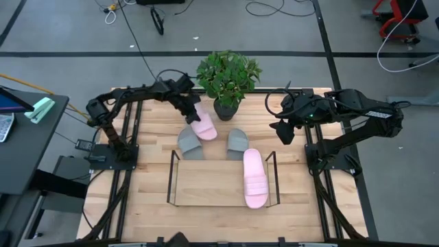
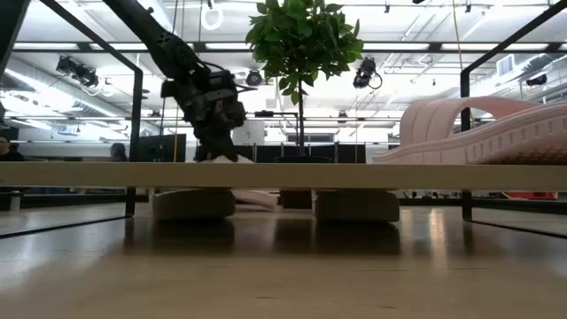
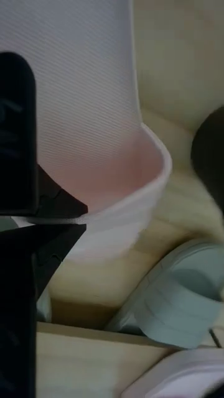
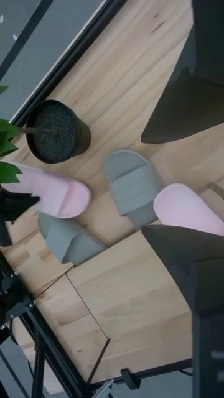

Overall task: Pick and place slides into the shelf
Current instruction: Put the pink slipper on the shelf

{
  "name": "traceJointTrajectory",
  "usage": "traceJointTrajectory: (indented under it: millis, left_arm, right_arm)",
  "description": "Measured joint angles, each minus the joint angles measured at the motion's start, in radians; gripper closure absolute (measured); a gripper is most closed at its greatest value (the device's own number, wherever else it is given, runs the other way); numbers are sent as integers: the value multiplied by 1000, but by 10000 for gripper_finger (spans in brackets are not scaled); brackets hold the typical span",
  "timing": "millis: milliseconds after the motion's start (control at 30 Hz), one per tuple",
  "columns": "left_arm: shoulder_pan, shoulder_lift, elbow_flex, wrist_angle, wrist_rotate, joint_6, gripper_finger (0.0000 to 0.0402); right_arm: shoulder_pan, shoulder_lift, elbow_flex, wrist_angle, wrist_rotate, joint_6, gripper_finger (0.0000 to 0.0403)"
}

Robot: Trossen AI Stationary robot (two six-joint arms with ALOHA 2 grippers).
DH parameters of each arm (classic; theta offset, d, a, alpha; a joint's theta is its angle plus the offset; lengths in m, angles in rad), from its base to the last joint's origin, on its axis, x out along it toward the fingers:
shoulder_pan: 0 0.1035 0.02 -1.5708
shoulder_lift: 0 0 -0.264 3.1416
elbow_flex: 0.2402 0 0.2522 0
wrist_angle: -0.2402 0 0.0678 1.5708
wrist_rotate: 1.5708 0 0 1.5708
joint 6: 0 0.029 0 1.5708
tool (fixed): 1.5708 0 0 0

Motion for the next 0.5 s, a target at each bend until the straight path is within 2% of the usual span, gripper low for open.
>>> traceJointTrajectory:
  millis: [267,400,500]
  left_arm:
    - [107,-120,0,-13,9,2,391]
    - [137,-210,0,-28,105,-25,391]
    - [145,-277,1,-97,175,-58,391]
  right_arm:
    - [0,0,0,0,7,0,173]
    - [0,0,0,0,8,0,173]
    - [0,0,0,0,8,0,173]
